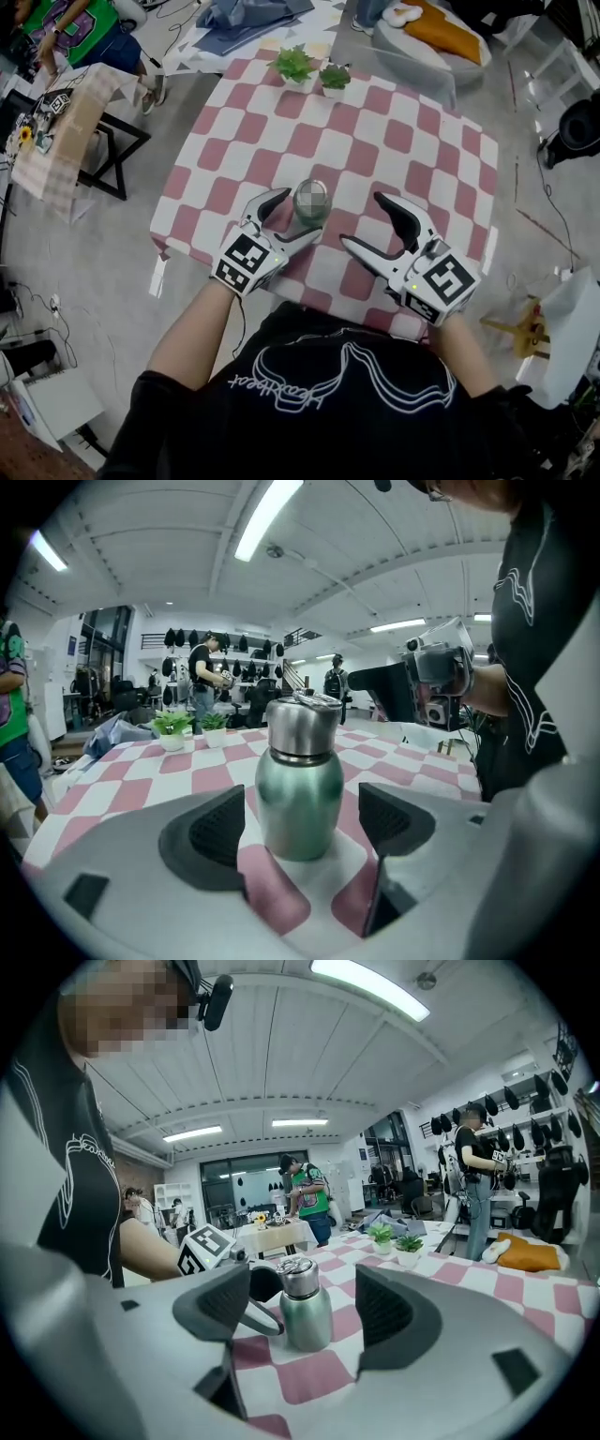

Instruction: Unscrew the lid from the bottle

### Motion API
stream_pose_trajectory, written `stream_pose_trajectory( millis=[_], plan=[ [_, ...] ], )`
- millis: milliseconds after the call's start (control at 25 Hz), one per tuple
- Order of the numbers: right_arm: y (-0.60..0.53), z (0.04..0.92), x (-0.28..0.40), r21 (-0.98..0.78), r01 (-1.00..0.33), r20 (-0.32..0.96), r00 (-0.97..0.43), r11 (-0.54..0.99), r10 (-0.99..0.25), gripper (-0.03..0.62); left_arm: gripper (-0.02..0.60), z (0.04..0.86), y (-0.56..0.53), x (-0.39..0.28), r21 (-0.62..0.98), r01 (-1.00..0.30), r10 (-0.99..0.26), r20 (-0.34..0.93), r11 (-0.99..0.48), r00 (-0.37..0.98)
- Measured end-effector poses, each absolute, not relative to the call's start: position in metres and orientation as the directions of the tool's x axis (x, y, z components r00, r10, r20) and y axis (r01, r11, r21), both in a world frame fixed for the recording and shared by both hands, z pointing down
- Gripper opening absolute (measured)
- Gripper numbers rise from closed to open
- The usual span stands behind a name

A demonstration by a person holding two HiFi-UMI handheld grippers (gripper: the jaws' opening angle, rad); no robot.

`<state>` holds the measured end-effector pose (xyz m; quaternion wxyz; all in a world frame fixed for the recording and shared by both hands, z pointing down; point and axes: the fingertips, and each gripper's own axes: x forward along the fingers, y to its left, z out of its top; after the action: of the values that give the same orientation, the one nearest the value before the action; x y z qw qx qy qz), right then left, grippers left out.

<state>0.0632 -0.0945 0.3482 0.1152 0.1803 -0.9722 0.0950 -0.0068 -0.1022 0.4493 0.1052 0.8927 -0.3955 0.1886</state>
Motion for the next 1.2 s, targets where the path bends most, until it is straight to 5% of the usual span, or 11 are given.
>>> stream_pose_trajectory(
  millis=[600,1200],
  plan=[
    [-0.105,0.366,0.020,-0.085,-0.476,0.321,-0.845,0.875,-0.428,0.337,0.348,0.459,-0.115,0.003,0.083,-0.532,-0.466,0.384,-0.843,0.797],
    [-0.112,0.393,-0.009,-0.024,-0.540,0.355,-0.791,0.841,-0.498,0.313,0.345,0.460,-0.114,0.003,0.076,-0.516,-0.458,0.366,-0.853,0.810]
  ],
)
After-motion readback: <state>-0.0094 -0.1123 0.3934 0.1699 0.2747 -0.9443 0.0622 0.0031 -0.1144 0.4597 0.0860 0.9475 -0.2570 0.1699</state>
